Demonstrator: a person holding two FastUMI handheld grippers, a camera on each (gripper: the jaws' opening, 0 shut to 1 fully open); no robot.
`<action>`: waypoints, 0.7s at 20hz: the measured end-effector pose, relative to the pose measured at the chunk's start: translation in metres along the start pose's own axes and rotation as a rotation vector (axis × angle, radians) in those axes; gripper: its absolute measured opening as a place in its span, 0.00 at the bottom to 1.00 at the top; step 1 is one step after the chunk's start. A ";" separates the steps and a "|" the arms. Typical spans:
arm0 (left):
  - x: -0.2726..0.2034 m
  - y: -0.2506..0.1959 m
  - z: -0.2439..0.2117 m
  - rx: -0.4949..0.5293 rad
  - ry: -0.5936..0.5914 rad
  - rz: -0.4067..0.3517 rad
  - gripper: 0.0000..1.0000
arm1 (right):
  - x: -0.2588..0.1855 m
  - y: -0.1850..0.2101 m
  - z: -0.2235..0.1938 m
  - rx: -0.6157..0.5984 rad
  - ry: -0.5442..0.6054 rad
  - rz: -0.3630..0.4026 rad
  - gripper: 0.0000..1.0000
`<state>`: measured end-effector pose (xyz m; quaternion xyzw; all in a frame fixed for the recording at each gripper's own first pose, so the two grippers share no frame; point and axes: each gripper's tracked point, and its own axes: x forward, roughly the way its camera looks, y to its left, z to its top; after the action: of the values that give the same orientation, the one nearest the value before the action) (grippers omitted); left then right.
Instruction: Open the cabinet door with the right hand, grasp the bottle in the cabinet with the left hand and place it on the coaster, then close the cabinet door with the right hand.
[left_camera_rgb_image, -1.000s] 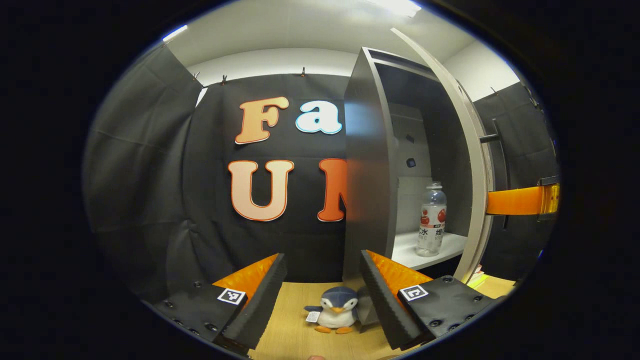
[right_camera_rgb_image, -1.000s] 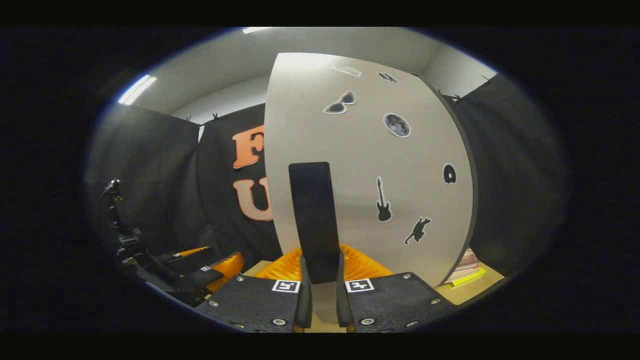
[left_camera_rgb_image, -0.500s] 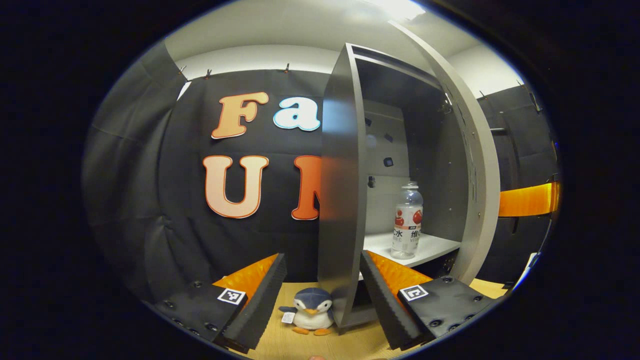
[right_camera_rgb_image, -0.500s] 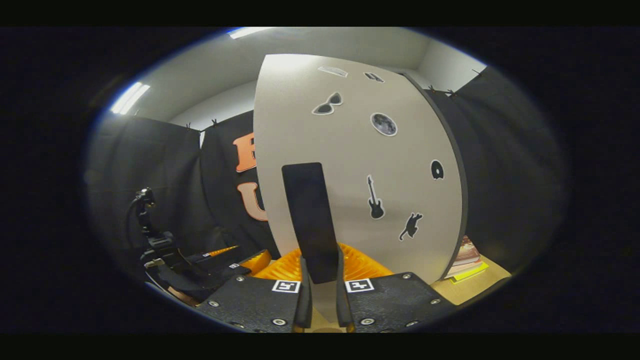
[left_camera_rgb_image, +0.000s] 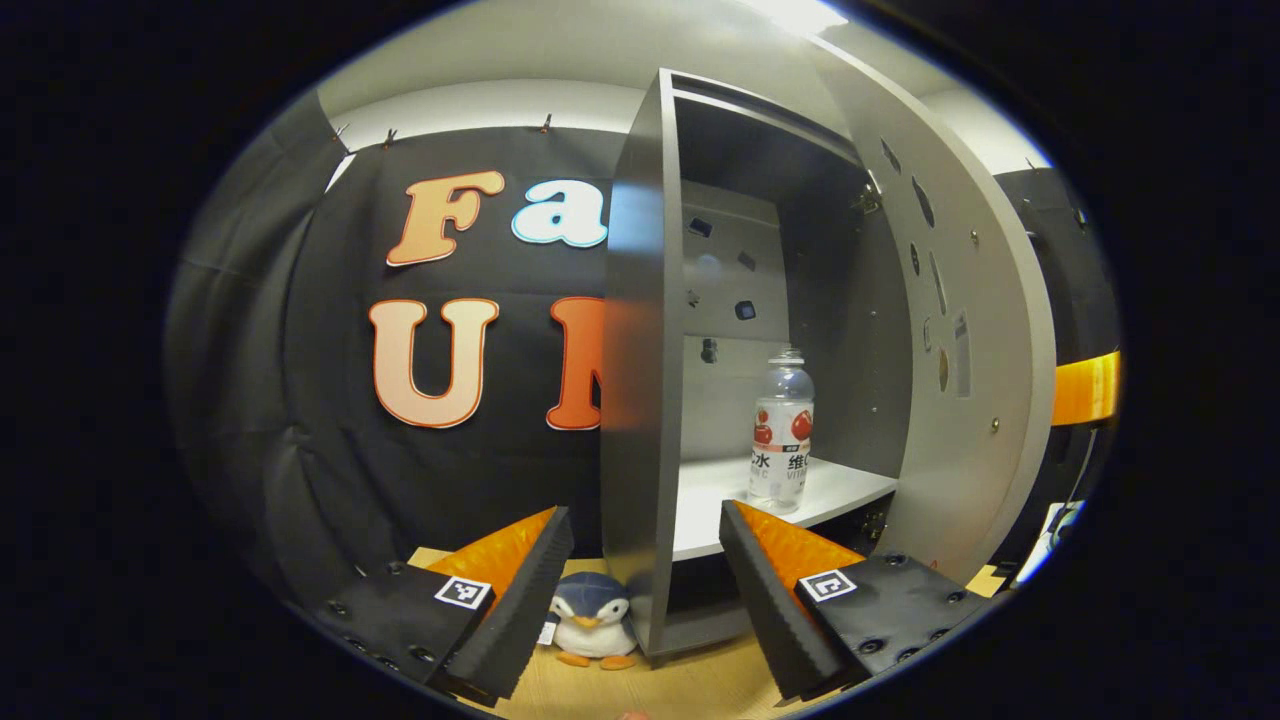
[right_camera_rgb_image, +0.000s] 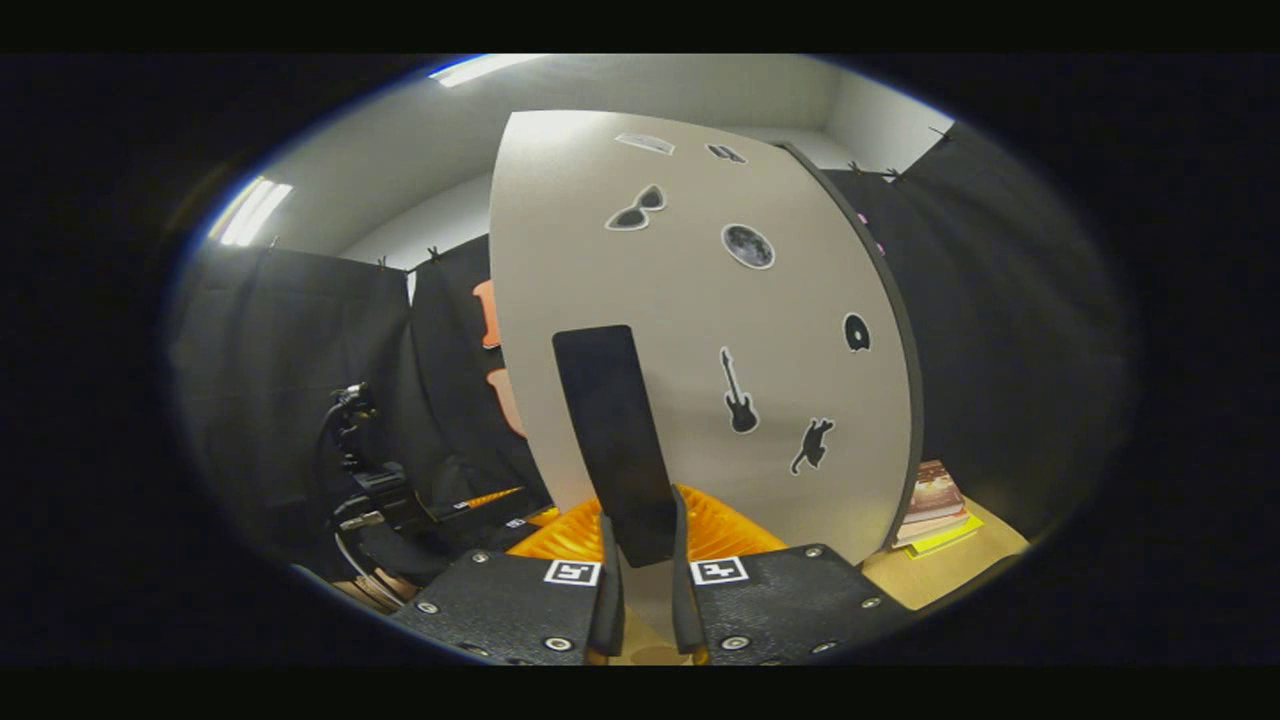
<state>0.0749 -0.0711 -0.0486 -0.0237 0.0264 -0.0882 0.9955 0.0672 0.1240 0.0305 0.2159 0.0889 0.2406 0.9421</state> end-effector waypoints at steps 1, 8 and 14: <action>-0.001 -0.004 -0.001 0.001 0.000 -0.004 0.93 | -0.002 0.000 0.000 0.004 0.001 0.010 0.18; -0.002 -0.031 0.004 0.012 -0.012 -0.011 0.93 | -0.009 -0.005 0.000 0.028 0.006 0.071 0.18; 0.000 -0.064 0.009 0.018 -0.009 -0.056 0.93 | -0.013 -0.010 0.001 0.051 -0.005 0.120 0.22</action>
<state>0.0647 -0.1334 -0.0367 -0.0160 0.0206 -0.1161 0.9929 0.0601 0.1090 0.0279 0.2454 0.0795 0.2938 0.9204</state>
